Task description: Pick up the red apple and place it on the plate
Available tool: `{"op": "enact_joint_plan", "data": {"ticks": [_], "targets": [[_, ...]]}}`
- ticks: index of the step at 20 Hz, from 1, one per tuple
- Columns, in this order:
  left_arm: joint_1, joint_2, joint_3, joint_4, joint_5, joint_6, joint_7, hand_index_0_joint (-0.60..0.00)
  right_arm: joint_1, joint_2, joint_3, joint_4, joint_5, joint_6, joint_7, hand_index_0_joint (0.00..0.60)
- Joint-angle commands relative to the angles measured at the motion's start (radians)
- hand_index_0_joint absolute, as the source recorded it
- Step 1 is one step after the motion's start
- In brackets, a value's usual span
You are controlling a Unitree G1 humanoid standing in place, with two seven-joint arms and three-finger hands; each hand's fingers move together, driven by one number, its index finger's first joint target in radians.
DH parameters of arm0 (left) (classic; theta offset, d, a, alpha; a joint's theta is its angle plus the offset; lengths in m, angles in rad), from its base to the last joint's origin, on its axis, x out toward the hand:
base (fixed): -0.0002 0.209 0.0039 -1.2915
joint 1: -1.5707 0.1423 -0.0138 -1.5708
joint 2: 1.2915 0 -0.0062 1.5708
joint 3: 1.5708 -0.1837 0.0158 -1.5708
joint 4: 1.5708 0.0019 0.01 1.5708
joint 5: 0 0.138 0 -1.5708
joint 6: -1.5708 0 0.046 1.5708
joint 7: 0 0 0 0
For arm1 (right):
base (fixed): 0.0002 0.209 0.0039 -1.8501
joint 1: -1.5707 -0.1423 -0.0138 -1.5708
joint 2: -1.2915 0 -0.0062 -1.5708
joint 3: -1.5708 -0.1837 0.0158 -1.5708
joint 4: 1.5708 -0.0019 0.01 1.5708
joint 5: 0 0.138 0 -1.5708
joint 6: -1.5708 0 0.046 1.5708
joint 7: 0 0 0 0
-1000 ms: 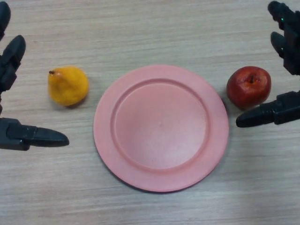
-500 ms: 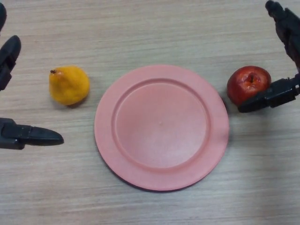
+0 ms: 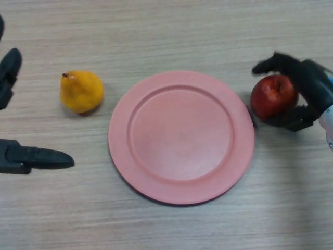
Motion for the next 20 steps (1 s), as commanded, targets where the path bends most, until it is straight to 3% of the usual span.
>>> {"op": "enact_joint_plan", "data": {"ticks": [1, 4, 6, 10, 11, 13, 16, 17, 20], "targets": [[-0.032, 0.042, 0.054, -0.081, -0.056, -0.048, 0.056, 0.0, -0.059, -0.023, -0.063, -0.06, 0.01, -0.067, -0.03, 0.6], [-0.023, 0.055, 0.062, -0.105, -0.072, -0.02, 0.05, 0.0, -0.065, -0.033, -0.059, -0.047, -0.037, -0.104, -0.082, 0.6], [-0.015, 0.066, 0.028, -0.122, -0.023, -0.017, 0.019, 0.0, -0.079, -0.003, -0.071, -0.087, -0.001, -0.118, -0.128, 0.6], [-0.04, 0.044, 0.027, -0.138, -0.006, -0.01, -0.003, 0.0, -0.004, 0.081, -0.033, -0.355, 0.078, 0.031, -0.028, 0.6], [-0.046, 0.053, 0.052, -0.143, -0.033, 0.007, -0.008, 0.0, 0.024, 0.139, -0.021, -0.477, 0.16, 0.147, -0.001, 0.6], [-0.065, 0.072, 0.062, -0.122, -0.031, -0.013, -0.006, 0.0, 0.046, 0.168, 0.029, -0.576, 0.207, 0.267, -0.016, 0.6], [-0.094, 0.084, 0.066, -0.085, -0.036, -0.057, 0.012, 0.0, 0.08, 0.176, 0.118, -0.647, 0.246, 0.362, -0.079, 0.6], [-0.092, 0.104, 0.038, -0.048, 0.011, -0.105, -0.015, 0.0, 0.091, 0.177, 0.183, -0.68, 0.294, 0.475, -0.101, 0.6], [-0.117, 0.124, 0.036, -0.003, 0.022, -0.102, -0.046, 0.0, 0.089, 0.178, 0.25, -0.711, 0.387, 0.629, -0.132, 0.6]]}}
